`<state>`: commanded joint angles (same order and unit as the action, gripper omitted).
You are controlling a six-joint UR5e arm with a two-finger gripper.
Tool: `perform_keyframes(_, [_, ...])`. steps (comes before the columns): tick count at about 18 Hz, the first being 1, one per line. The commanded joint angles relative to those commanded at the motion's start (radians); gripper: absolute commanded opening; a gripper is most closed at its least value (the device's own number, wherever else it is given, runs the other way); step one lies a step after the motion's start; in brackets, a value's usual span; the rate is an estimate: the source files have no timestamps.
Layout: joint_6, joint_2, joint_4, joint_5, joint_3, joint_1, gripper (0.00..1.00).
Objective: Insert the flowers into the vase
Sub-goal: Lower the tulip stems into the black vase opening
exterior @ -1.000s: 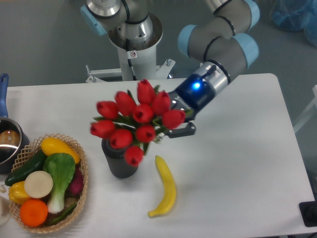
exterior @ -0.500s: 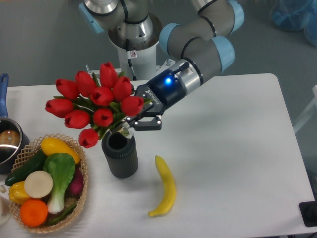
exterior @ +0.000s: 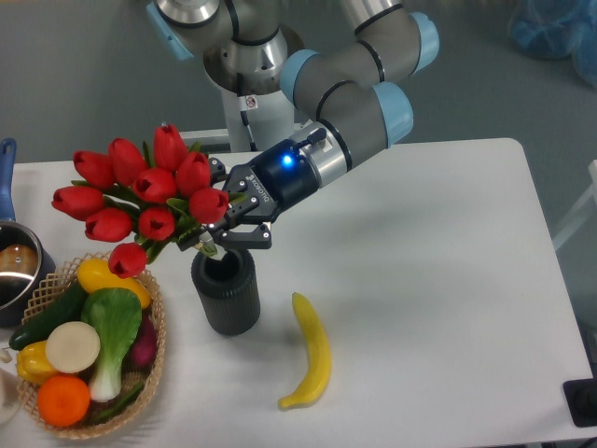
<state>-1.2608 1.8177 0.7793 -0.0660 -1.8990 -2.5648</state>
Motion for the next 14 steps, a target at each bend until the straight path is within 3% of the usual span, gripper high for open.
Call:
perform_keyframes(9, [-0.054,0.051,0.0,-0.002,-0.011,-0.002,0.19])
perform_keyframes(14, [-0.143,0.051,0.0,-0.002,-0.087,-0.011,0.21])
